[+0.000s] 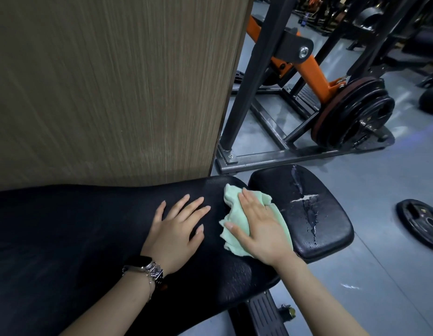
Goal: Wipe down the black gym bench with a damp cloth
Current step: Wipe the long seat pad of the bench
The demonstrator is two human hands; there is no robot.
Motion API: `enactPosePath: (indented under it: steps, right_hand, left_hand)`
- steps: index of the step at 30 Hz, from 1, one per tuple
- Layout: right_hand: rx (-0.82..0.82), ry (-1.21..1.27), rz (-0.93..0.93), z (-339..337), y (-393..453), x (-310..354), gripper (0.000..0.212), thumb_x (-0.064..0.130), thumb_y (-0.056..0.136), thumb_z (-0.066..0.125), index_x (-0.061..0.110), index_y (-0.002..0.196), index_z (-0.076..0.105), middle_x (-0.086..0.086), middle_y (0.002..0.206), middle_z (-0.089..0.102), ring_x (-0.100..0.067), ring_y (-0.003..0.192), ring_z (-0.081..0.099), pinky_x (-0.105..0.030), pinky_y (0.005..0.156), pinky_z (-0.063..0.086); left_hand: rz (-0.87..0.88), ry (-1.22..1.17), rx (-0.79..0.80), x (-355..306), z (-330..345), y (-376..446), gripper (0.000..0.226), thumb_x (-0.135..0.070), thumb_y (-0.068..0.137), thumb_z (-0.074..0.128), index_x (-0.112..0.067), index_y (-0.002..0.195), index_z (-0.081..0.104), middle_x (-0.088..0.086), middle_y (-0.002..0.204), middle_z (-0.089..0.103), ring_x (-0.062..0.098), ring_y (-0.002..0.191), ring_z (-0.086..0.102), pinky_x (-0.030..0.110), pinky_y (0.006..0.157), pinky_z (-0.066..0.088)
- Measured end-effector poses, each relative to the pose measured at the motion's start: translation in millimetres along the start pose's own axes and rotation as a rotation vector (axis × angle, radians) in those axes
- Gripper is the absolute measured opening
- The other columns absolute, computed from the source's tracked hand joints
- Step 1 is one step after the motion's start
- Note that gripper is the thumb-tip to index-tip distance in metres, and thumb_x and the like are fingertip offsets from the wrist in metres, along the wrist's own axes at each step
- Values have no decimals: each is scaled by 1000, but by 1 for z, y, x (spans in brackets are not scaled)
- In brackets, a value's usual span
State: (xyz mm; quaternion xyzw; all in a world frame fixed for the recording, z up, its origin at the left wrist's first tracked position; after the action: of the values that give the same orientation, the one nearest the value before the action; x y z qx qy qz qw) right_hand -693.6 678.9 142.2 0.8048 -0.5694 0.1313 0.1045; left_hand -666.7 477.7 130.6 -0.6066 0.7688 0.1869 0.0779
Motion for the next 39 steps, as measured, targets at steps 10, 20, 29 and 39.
enactPosePath:
  steps: [10,20,29,39]
  right_hand:
    - [52,-23,56,3,52,11,88,76,84,14,22,154,13,9,160,6,-1,145,-3,-29,116,-4]
    - [94,32,138,6,112,7,71,68,92,24,23,146,34,0,145,45,-18,134,37,-31,107,27]
    - [132,-19,80,5,81,13,70,63,96,20,23,154,13,7,160,9,-8,147,2,-35,119,1]
    - [158,23,64,0,102,15,92,82,75,16,26,145,34,4,148,38,-15,137,30,-40,113,22]
  left_hand:
    - [7,26,8,1,2,1,46,-41,88,34,-37,131,51,-18,141,44,8,135,32,46,108,13]
    - [8,16,1,1,2,2,45,-41,86,37,-36,127,55,-17,139,47,10,134,37,48,104,19]
    - [43,-95,114,3,-8,-1,56,-47,85,27,-32,135,48,-15,148,36,9,141,20,56,112,18]
    - [141,24,248,15,-10,-18,86,-80,79,19,-32,150,8,-10,157,-8,13,142,-21,49,113,-12]
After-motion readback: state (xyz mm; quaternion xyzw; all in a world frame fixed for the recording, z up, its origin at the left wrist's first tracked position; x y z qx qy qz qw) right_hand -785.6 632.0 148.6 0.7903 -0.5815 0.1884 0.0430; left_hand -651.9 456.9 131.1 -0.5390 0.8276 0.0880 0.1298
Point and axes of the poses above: each hand's wrist, its own y-axis towards the middle knuckle, its own z-axis out of the palm, x = y × z, the point moved 3 cm from there along y, towards the middle knuckle
